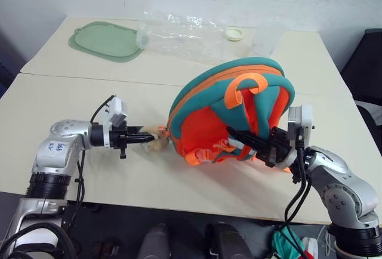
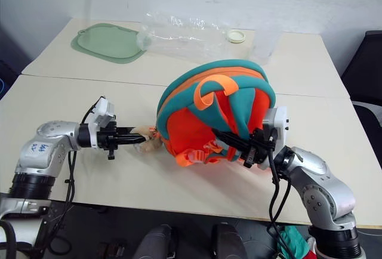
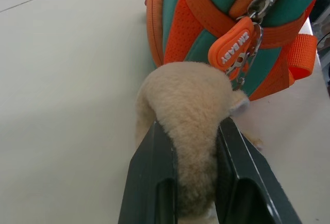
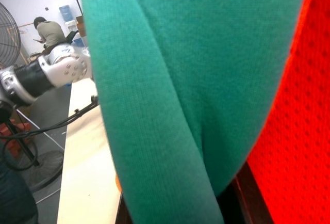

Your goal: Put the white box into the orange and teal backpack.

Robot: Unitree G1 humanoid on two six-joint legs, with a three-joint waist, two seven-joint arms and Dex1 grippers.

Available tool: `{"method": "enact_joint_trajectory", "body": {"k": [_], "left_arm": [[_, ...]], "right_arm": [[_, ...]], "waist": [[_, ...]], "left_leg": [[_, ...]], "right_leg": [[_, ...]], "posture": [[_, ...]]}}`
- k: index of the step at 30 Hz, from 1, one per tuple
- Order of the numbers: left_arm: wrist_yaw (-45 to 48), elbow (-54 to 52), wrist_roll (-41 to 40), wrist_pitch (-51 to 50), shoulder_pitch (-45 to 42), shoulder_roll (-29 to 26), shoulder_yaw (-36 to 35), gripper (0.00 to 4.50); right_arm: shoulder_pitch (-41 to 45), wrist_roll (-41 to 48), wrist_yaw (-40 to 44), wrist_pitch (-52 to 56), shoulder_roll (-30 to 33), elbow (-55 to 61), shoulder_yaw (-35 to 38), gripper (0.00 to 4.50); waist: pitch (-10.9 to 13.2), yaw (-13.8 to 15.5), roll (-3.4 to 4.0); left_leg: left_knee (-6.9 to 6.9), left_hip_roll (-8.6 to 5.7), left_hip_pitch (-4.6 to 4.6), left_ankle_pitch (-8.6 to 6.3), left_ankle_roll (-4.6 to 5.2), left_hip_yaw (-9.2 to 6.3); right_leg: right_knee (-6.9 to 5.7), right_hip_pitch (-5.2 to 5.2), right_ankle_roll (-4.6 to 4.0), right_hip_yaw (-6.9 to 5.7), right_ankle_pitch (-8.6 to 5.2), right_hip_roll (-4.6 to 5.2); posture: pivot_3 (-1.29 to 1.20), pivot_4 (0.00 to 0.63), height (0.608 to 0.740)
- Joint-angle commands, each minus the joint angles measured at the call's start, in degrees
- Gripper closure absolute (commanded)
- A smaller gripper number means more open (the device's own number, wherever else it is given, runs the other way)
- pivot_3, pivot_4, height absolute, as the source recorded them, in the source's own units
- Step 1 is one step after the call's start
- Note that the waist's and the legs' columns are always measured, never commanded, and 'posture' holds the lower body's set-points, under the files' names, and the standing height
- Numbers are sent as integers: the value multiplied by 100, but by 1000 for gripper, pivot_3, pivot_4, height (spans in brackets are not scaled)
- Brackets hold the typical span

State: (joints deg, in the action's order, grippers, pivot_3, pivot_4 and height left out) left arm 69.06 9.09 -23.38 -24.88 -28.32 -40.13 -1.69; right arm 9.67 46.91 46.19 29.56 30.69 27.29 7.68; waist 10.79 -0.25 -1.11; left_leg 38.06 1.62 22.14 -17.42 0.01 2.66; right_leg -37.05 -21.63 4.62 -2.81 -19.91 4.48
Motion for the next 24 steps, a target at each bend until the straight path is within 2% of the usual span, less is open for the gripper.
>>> {"method": "enact_joint_trajectory", "body": {"k": [1,4,7,11,13,15,18,24], "left_arm": [[-440,-284,-195,-139,111,11,-453,3645],[-379,-532,-345,-116,174,-191,-693,2766],[-155,-635,-328,-56,582,-785,-1033,1757],[357,-601,-202,434,1763,-1530,-1568,491],[575,-579,-52,1024,2313,-1707,-1788,0],[728,-512,-102,1367,2793,-1753,-2186,0],[727,-484,-158,1491,3198,-1761,-2534,0],[435,-934,-12,1747,3581,-1558,-2565,0]], "right_arm": [[-26,259,167,129,225,146,156,4137],[-2,335,369,170,476,259,249,3182],[-343,487,929,221,1100,349,704,2154],[-1728,-338,2215,-646,1865,-32,1577,789],[-2287,-720,2666,-1298,1901,-348,1934,63],[-2717,-1124,3139,-2193,1874,-941,2404,22],[-2754,-1377,3516,-3142,1871,-1708,2828,22],[-2415,-1600,3429,-3600,1936,-2408,2845,22]], "waist": [[0,-1,0],[0,-6,0],[1,-19,1],[1,3,1],[1,12,1],[0,27,1],[0,12,0],[0,-21,3]], "left_leg": [[0,0,0,0,0,0],[0,0,1,-1,1,0],[-9,0,2,-1,1,0],[-26,1,0,-3,1,0],[-32,0,-3,-15,23,1],[-27,-2,-4,-18,28,2],[-27,-4,-15,-24,39,1],[-92,0,-96,-17,18,6]], "right_leg": [[1,0,0,0,0,0],[0,0,0,0,0,0],[5,-2,0,0,0,0],[25,1,-2,-2,-1,0],[42,8,-3,-3,-2,3],[61,12,-3,-2,-2,8],[57,17,-5,-2,1,16],[66,62,-33,5,-9,19]], "posture": [[0,150,740],[0,150,740],[0,150,740],[0,150,740],[0,150,740],[0,150,740],[0,150,740],[0,150,740]]}}
